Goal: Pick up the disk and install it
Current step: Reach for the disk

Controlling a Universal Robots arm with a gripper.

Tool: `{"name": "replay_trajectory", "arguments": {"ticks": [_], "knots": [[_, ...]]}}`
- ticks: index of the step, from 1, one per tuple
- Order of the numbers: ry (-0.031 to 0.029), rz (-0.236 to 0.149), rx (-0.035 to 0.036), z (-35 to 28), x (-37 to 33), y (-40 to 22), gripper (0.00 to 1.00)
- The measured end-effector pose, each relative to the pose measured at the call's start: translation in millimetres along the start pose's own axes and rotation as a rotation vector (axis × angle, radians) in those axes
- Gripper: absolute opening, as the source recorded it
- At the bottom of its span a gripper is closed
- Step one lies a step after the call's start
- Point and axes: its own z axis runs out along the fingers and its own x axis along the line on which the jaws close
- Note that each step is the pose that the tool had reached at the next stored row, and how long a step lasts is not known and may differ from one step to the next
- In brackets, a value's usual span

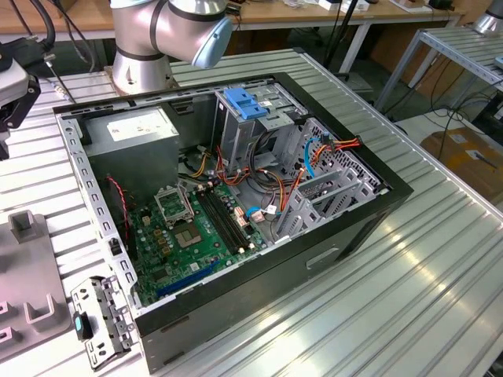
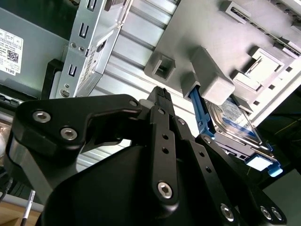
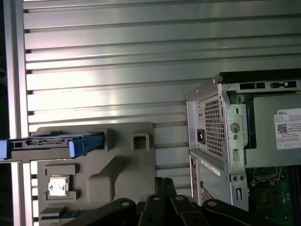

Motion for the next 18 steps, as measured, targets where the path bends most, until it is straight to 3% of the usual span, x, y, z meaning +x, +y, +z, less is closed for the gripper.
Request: {"name": "replay_trajectory", "arguments": {"ticks": [11,18], "knots": [[-0.0001,0.0,0.0,1.4,2.6,-0.2,0.11],[0.0,0.0,0.0,2.2,8.5,-0.5,0.11]]}}
